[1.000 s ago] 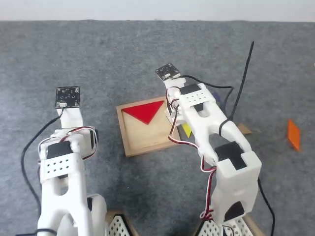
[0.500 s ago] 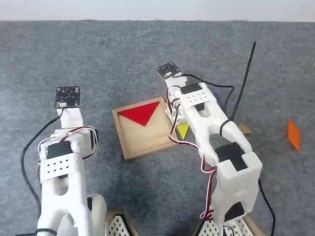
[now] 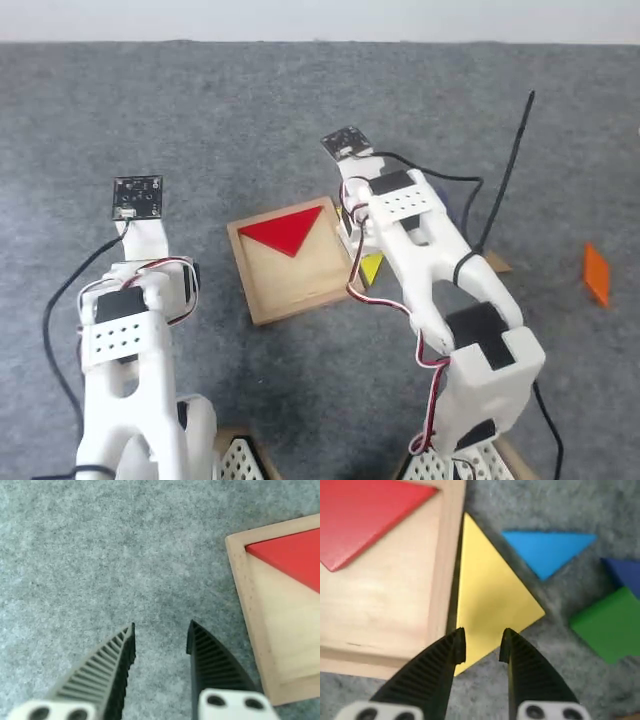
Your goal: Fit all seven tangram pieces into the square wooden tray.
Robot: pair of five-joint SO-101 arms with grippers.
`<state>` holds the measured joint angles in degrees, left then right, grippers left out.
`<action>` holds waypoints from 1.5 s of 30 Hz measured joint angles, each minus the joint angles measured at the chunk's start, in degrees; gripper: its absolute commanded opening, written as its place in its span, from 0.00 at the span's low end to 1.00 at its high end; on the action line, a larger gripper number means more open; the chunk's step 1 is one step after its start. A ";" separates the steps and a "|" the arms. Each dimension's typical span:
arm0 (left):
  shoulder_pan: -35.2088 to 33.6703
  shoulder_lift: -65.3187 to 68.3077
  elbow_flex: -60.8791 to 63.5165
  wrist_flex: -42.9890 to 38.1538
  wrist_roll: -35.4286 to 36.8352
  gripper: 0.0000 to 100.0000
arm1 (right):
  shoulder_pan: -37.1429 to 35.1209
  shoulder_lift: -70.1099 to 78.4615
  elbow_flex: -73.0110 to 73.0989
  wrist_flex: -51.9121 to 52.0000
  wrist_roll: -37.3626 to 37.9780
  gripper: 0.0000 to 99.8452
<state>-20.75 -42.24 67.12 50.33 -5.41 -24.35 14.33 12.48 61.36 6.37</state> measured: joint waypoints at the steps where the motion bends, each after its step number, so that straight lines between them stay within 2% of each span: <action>1: 0.00 0.00 0.00 0.00 0.00 0.17 | -0.09 0.00 0.18 -0.53 0.00 0.16; 7: 0.00 0.00 0.00 0.00 0.00 0.17 | -0.26 0.00 1.05 -1.14 0.09 0.30; 16: 0.00 0.00 0.00 0.00 0.00 0.17 | -3.16 0.00 2.46 -2.02 0.09 0.30; 23: 0.00 0.00 0.00 0.00 0.00 0.17 | -2.99 2.37 2.37 -5.01 0.18 0.30; 45: 0.00 0.00 0.00 0.00 0.00 0.17 | -1.05 5.19 -1.14 -2.29 2.37 0.30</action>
<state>-20.75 -42.24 67.12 50.33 -5.41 -25.41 19.52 11.34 59.08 8.75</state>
